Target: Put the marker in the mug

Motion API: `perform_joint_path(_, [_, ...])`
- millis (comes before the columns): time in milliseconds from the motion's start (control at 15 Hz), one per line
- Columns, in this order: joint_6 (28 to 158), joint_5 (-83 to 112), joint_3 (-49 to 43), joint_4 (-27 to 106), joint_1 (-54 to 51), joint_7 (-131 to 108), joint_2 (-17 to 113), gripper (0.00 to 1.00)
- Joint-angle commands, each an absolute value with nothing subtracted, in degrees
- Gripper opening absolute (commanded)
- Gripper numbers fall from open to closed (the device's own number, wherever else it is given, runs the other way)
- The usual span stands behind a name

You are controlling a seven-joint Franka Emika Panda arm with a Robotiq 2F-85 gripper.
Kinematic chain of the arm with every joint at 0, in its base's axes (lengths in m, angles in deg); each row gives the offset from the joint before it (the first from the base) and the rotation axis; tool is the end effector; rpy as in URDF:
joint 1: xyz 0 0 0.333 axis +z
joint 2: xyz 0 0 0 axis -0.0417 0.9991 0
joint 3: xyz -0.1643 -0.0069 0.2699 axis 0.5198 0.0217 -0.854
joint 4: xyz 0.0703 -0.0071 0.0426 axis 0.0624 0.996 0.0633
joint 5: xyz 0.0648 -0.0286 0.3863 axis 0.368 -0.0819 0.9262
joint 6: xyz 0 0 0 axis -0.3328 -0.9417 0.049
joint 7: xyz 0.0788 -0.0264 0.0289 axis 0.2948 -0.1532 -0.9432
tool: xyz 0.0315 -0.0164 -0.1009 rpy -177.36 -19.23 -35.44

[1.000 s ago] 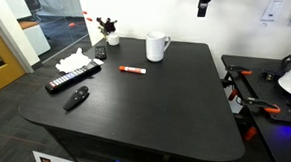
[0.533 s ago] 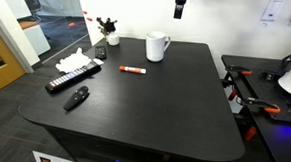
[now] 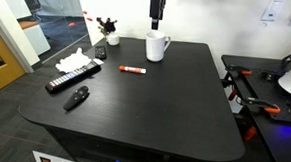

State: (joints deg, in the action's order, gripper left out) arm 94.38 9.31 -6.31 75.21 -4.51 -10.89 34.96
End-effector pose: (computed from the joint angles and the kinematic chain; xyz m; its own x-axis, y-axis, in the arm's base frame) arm 0.5374 -0.0280 0.3475 0.9968 -0.0402 0.0688 -0.0467 -0.9943 0.0963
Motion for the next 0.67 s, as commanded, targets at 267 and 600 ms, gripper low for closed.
perform_joint_path(267, [98.34, 10.4, -5.48, 70.69, -4.97, -19.53, 44.17, 1.0])
perform_joint_path(600, [104.33, 10.39, -6.11, 71.76, -4.59, -21.45, 46.53, 1.0])
